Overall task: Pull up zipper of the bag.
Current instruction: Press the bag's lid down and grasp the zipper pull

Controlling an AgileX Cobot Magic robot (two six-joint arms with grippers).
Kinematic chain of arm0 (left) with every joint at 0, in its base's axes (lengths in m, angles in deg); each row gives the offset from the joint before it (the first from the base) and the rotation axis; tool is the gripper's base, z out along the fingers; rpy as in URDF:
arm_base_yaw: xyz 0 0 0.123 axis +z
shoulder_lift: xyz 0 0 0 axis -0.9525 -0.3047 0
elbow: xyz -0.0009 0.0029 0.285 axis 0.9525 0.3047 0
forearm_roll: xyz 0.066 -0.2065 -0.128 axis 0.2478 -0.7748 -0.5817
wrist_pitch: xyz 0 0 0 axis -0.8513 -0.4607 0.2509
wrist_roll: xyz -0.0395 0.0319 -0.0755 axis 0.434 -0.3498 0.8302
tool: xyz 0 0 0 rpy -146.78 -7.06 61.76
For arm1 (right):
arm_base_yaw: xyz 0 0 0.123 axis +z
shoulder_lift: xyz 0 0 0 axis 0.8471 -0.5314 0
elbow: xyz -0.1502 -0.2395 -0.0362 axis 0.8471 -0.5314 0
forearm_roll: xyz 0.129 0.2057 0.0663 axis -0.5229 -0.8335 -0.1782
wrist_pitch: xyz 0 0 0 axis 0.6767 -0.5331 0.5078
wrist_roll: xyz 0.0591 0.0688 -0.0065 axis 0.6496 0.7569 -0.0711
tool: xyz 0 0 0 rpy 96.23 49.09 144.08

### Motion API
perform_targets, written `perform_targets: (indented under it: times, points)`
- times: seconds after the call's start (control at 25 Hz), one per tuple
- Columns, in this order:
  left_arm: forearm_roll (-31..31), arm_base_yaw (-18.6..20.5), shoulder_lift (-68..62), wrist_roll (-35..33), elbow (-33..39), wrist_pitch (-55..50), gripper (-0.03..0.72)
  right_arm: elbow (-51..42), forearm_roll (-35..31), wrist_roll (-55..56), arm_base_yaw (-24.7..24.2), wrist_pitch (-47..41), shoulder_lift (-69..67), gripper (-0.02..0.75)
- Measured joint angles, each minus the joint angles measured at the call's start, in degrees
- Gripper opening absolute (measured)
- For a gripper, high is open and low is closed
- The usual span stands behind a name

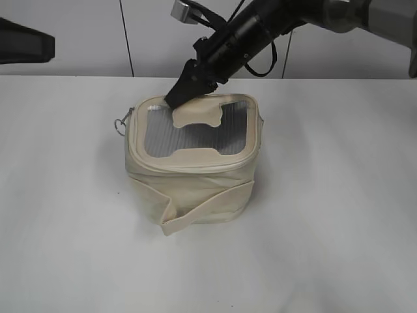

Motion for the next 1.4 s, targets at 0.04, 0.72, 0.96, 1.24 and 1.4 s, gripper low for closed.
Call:
perform_targets:
  times: [0.04,0.72,0.96,1.24,1.4]
  points:
    - [0.7,0.8,-3.6,-2.4,-2.7,-1.1,0.252,0.0,0.0,0.1,0.0,0.0,0.0,0.046]
    - [12.3,-10.7,-24.4,-30.9,-11.8,19.3,0.486,0.0,0.0,0.3,0.0,-0.1,0.0,0.044]
    - [14.7,-13.5,-24.7,-34.1,-11.8,23.6,0.486,0.0,-0.1,0.3,0.0,-0.1,0.0,0.044]
    - [14.9,-14.4,-27.6,-34.2,-11.9,23.8,0.486,0.0,-0.5,0.3,0.0,-0.1,-0.1,0.043]
    - [14.5,-16.0,-27.9,-35.2,-11.9,24.2,0.486,0.0,-0.6,0.3,0.0,-0.1,-0.1,0.043]
